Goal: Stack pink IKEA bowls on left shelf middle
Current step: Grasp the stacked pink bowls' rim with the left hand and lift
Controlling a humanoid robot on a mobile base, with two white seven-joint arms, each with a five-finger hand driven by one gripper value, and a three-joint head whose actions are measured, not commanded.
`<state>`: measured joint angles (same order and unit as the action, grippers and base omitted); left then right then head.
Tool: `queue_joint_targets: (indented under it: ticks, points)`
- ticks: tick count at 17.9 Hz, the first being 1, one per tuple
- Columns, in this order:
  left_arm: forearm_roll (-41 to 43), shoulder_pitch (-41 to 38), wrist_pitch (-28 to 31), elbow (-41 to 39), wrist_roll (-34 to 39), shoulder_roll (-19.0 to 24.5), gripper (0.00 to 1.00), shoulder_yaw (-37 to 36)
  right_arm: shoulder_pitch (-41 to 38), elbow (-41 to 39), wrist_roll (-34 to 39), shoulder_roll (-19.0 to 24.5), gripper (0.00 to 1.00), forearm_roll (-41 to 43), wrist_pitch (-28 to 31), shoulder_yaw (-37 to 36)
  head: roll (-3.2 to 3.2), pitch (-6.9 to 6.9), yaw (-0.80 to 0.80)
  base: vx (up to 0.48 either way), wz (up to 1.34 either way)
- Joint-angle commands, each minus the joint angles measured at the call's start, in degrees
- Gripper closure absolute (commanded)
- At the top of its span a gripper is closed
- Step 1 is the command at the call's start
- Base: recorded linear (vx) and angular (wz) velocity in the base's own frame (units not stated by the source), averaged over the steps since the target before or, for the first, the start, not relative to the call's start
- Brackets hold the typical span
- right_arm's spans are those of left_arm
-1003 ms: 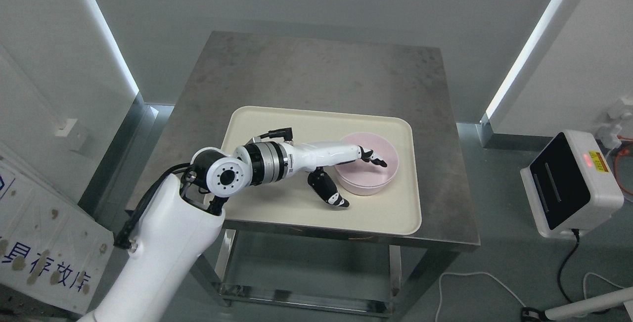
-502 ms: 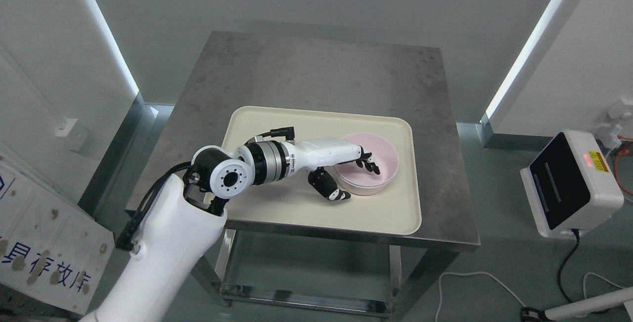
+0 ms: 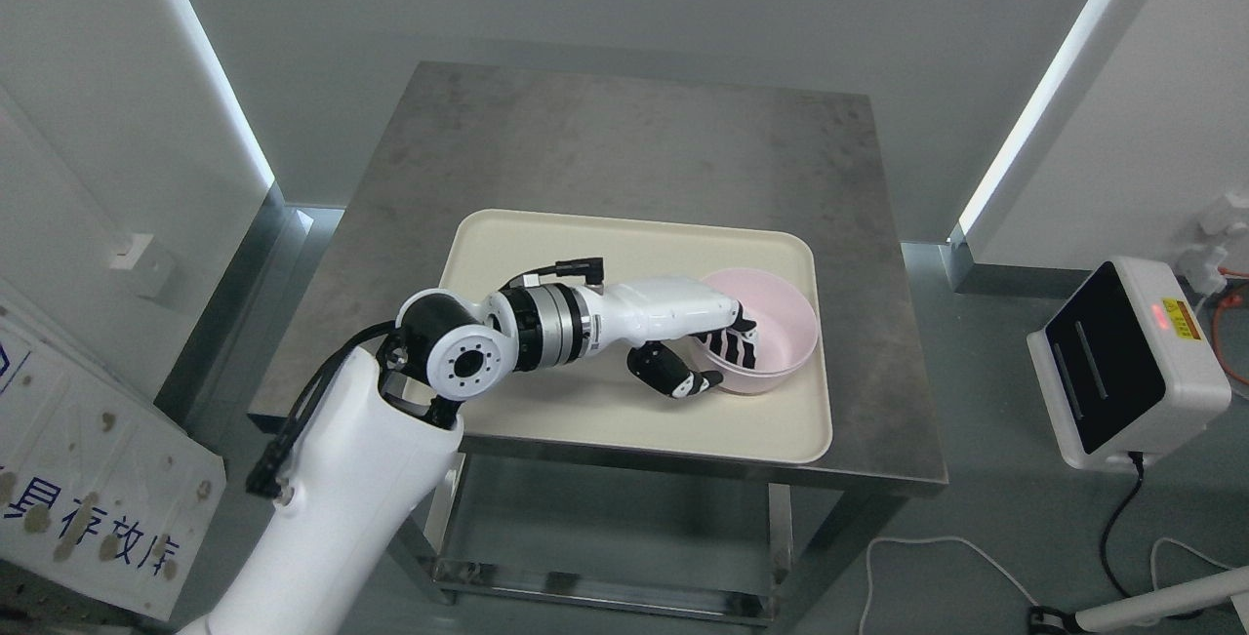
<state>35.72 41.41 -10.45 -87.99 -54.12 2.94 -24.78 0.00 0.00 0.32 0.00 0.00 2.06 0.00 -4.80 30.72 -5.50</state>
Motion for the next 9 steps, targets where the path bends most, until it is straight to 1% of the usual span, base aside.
queue_joint_targets:
  ticks: [1,3,5,7,9]
  points:
    - [0.22,0.16,-3.51,2.12,-0.11,-1.94,0.99,4.03,-0.09,-1.93,0.03,-1.0,0.0,0.0,-0.04,-0.62,0.0,0.0,0.0,0.0,0.0]
    - [-0.04,0.42,-4.14,2.56,-0.19,-1.94,1.0,6.31,-0.09,-1.93,0.03,-1.0,0.0,0.0,-0.04,-0.62,0.0,0.0,0.0,0.0,0.0]
    - [-0.65,1.12,-5.09,2.65,-0.28,-1.94,1.0,10.08,-0.09,-1.93,0.03,-1.0,0.0,0.0,-0.04,-0.62,0.0,0.0,0.0,0.0,0.0]
    - [-7.04,1.48,-8.34,2.65,-0.28,-1.94,0.99,13.43,-0.09,-1.93,0.03,-1.0,0.0,0.0,-0.04,-0.62,0.0,0.0,0.0,0.0,0.0]
    - [-9.7,1.04,-9.49,2.21,-0.28,-1.94,0.99,14.84,-0.09,-1.93,0.03,-1.0,0.0,0.0,-0.04,-0.62,0.0,0.0,0.0,0.0,0.0]
